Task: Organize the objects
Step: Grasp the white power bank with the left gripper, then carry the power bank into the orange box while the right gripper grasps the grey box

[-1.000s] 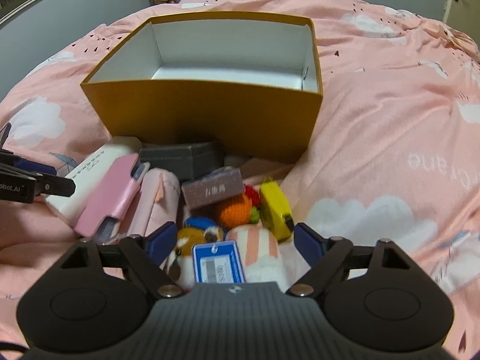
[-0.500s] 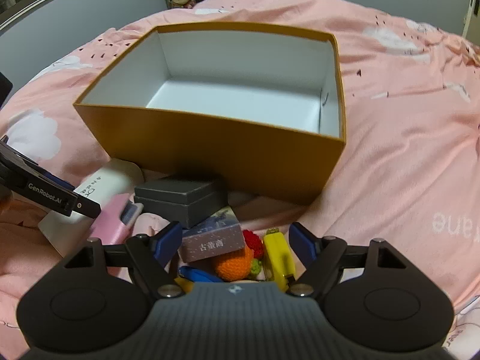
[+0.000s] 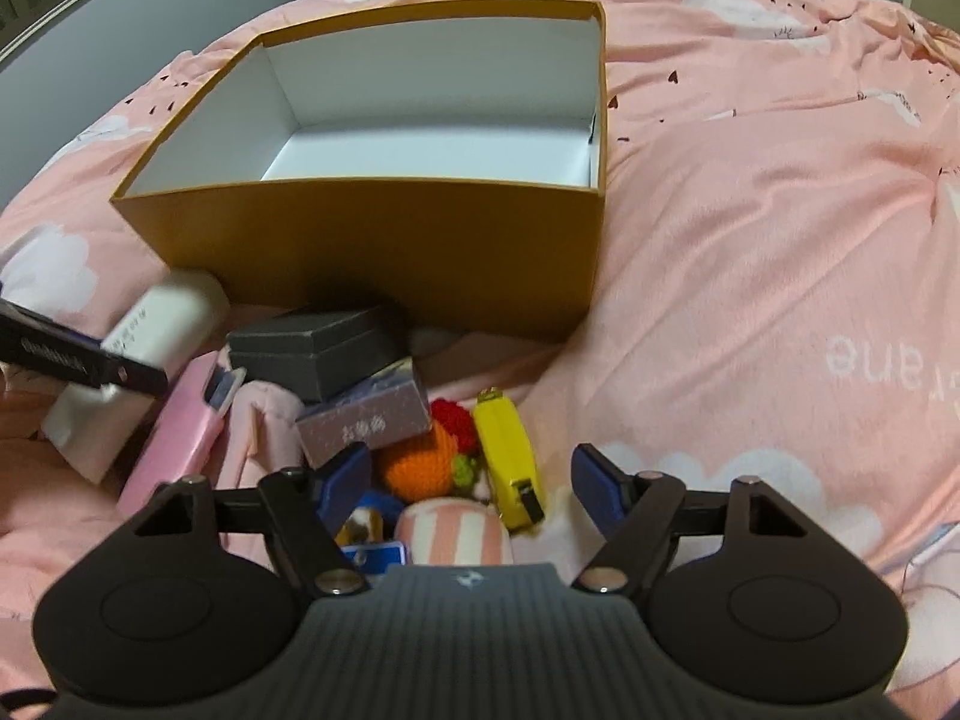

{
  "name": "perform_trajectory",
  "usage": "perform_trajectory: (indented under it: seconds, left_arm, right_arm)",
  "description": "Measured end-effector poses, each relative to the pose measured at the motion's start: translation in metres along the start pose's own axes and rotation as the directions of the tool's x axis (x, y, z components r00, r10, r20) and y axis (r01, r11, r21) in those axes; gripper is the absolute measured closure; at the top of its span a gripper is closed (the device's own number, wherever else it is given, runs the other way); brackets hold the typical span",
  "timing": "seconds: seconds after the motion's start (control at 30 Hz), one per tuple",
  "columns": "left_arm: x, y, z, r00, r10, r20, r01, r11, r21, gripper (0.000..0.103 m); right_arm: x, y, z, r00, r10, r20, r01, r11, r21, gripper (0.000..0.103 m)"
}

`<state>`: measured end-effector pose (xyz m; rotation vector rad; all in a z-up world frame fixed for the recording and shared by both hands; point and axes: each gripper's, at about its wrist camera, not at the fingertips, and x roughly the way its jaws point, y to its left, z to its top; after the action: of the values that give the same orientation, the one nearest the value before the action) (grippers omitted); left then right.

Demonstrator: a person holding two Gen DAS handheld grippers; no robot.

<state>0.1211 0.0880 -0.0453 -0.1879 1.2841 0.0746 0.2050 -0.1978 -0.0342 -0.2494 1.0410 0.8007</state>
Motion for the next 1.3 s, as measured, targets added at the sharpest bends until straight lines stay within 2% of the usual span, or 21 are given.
perform_trajectory:
  seconds: [0.2,0.37,0.43,0.47,0.57,0.7,0.83,1.0,1.13,1.3]
  left_arm:
    - [-0.043,0.008,-0.007,0.995,-0.025,0.099,0.029,0.999,-0.045,0.034]
    - [-0.056,0.006,-0.003,0.985,-0.057,0.165,0.071,0.994,-0.080,0.034]
    - [-0.062,0.004,-0.001,0.979,-0.065,0.191,0.083,0.993,-0.086,0.034]
    - [-0.065,0.002,-0.001,0.977,-0.070,0.202,0.089,0.993,-0.084,0.034]
    - [-0.072,-0.001,-0.002,0.969,-0.088,0.229,0.108,0.991,-0.076,0.034]
    - [-0.074,-0.002,0.000,0.960,-0.099,0.261,0.121,0.990,-0.069,0.034]
    - [-0.080,-0.003,0.006,0.951,-0.116,0.285,0.136,0.990,-0.049,0.034]
    - [-0.079,-0.006,0.018,0.944,-0.144,0.296,0.159,0.987,-0.028,0.034]
    - [-0.079,-0.010,0.027,0.941,-0.157,0.300,0.166,0.986,-0.007,0.034]
    - [-0.078,-0.010,0.041,0.941,-0.146,0.304,0.152,0.988,0.002,0.034]
  right_arm:
    - [-0.006,0.012,0.006,0.998,0.066,0.022,-0.065,0.998,-0.020,0.030]
    - [-0.001,0.031,0.028,0.991,0.129,0.040,-0.127,0.991,-0.043,0.030]
    - [0.006,0.040,0.039,0.991,0.131,0.029,-0.130,0.991,-0.041,0.029]
    - [0.010,0.043,0.044,0.990,0.137,0.025,-0.136,0.990,-0.036,0.025]
    - [0.031,0.047,0.060,0.989,0.142,-0.035,-0.141,0.990,0.026,0.016]
    - [0.065,0.038,0.076,0.977,0.165,-0.136,-0.143,0.977,0.157,0.014]
    - [0.095,0.023,0.087,0.951,0.195,-0.240,-0.130,0.957,0.260,0.014]
    - [0.119,0.013,0.089,0.911,0.287,-0.295,-0.174,0.918,0.356,0.011]
    - [0.131,0.009,0.093,0.900,0.313,-0.304,-0.190,0.908,0.374,0.014]
    - [0.123,0.018,0.108,0.902,0.302,-0.310,-0.222,0.938,0.267,0.031]
